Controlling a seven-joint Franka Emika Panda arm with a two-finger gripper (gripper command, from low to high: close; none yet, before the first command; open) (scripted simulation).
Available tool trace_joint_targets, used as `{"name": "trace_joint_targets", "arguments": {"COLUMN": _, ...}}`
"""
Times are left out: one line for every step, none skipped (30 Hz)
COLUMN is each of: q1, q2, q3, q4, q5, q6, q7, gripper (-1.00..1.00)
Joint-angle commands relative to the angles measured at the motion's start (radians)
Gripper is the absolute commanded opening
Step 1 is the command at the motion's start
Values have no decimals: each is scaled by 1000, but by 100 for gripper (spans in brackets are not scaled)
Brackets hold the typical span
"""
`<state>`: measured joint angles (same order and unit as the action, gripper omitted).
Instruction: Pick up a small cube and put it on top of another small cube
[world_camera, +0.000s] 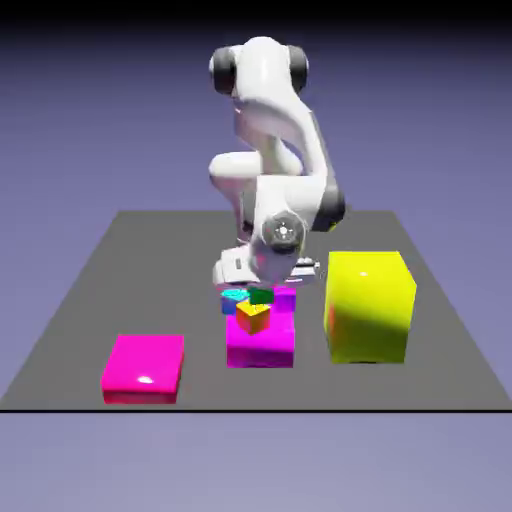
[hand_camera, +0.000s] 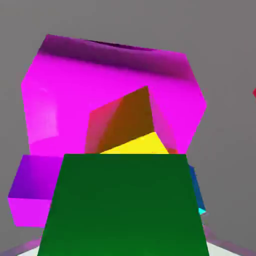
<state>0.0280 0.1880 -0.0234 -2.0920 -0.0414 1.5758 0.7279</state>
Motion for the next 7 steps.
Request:
{"name": "trace_joint_targets", "arguments": {"q1": -1, "q2": 1, "q3": 0, "q4": -36, "q5": -3, "q6": 37, "q7": 1, "gripper": -100}}
{"name": "trace_joint_targets", "arguments": {"q1": -1, "q2": 2, "q3": -1, "q4": -72, "q5": -4, "q6": 75, "q7": 2, "gripper": -100}}
{"name": "trace_joint_targets", "arguments": {"q1": -2, "q2": 3, "q3": -1, "q4": -109, "q5": -4, "q6": 112, "q7": 2, "gripper": -100}}
{"name": "trace_joint_targets", "arguments": {"q1": -2, "q2": 3, "q3": -1, "q4": -116, "q5": -4, "q6": 119, "q7": 2, "gripper": -100}}
{"name": "trace_joint_targets", "arguments": {"q1": -2, "q2": 3, "q3": -1, "q4": -116, "q5": -4, "q6": 119, "q7": 2, "gripper": 100}}
{"name": "trace_joint_targets", "arguments": {"q1": -2, "q2": 3, "q3": -1, "q4": -116, "q5": -4, "q6": 119, "q7": 2, "gripper": 100}}
{"name": "trace_joint_targets", "arguments": {"q1": -1, "q2": 2, "q3": -1, "q4": -79, "q5": -4, "q6": 82, "q7": 2, "gripper": 100}}
